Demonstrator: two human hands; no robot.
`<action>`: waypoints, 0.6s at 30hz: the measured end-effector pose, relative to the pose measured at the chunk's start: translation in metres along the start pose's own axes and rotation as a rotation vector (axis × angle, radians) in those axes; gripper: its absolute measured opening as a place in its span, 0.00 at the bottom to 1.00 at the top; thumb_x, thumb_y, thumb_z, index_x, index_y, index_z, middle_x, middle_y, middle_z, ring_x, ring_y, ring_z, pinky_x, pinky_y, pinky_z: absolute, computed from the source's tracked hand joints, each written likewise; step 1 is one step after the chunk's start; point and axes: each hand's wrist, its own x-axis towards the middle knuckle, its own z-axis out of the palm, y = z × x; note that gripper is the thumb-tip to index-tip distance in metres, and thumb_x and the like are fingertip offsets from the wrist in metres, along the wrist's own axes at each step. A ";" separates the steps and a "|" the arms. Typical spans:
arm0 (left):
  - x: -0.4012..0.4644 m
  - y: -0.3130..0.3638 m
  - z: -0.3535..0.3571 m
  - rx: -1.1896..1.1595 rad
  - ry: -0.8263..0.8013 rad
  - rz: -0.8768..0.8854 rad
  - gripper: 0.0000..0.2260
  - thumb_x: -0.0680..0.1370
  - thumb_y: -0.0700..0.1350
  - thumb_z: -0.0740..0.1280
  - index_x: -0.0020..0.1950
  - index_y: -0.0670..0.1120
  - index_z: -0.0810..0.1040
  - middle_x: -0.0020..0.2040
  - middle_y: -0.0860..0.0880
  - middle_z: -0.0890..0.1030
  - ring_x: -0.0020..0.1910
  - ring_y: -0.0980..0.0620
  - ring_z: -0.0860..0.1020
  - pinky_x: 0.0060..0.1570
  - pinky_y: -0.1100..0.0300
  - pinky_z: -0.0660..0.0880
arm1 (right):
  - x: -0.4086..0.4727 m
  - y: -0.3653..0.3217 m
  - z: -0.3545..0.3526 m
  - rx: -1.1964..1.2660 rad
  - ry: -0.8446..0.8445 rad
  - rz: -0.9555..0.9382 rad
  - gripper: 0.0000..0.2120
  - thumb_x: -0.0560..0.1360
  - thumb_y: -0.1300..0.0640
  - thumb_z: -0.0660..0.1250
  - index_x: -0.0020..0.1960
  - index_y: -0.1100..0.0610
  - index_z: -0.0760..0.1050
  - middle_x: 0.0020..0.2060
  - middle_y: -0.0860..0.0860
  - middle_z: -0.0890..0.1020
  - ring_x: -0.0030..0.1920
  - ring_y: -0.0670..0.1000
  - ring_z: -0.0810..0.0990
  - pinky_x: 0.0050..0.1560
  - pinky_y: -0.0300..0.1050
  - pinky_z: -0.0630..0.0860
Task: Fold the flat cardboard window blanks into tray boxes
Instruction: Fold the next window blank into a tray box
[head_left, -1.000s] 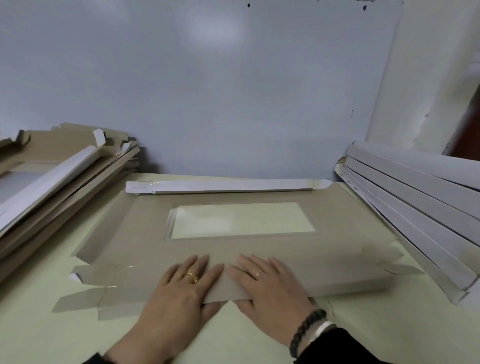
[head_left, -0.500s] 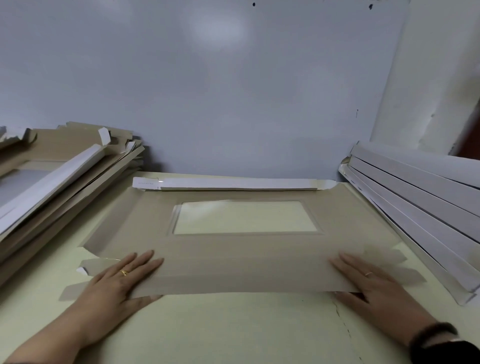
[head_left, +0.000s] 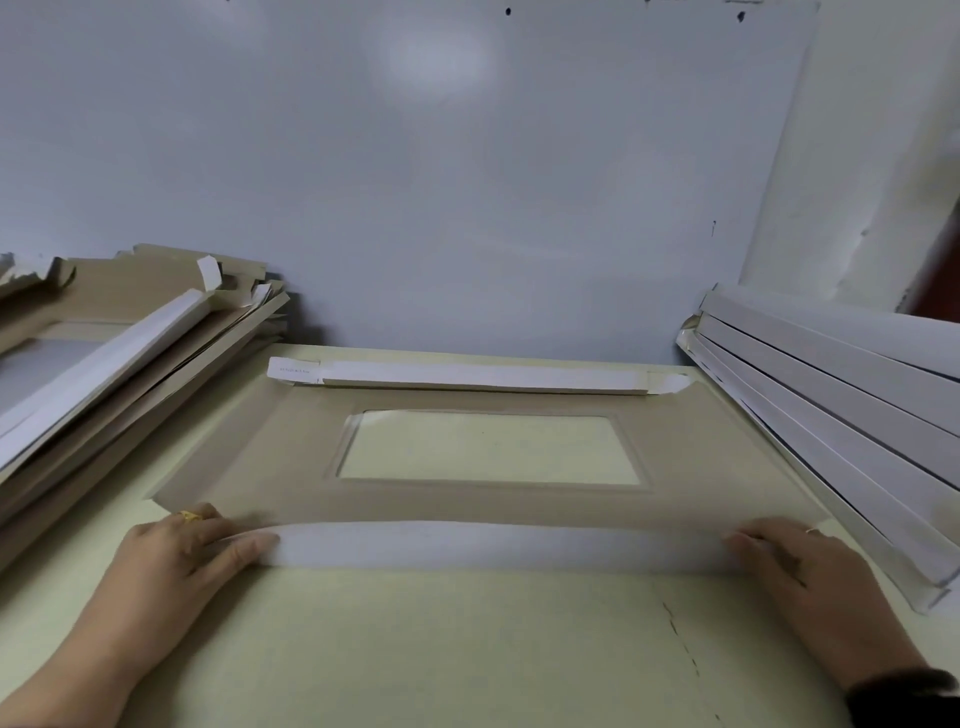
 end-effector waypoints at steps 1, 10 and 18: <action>0.000 0.001 0.001 0.049 0.023 -0.014 0.09 0.71 0.55 0.70 0.32 0.62 0.74 0.30 0.53 0.77 0.30 0.50 0.76 0.32 0.58 0.68 | 0.000 0.000 0.001 -0.034 0.017 0.006 0.10 0.71 0.56 0.70 0.35 0.44 0.74 0.32 0.48 0.80 0.36 0.52 0.77 0.39 0.41 0.69; 0.010 0.008 0.013 0.335 -0.023 -0.162 0.15 0.69 0.48 0.74 0.54 0.49 0.80 0.43 0.43 0.82 0.45 0.40 0.79 0.48 0.52 0.61 | 0.009 -0.002 0.012 -0.307 -0.055 0.043 0.11 0.68 0.58 0.74 0.50 0.57 0.80 0.43 0.55 0.82 0.45 0.60 0.79 0.47 0.52 0.70; 0.009 0.031 0.018 0.335 -0.116 -0.060 0.20 0.65 0.34 0.76 0.54 0.49 0.82 0.54 0.43 0.81 0.54 0.37 0.77 0.59 0.39 0.64 | 0.010 -0.016 0.026 -0.412 -0.053 -0.300 0.27 0.53 0.74 0.78 0.50 0.60 0.82 0.48 0.56 0.83 0.46 0.58 0.83 0.49 0.52 0.78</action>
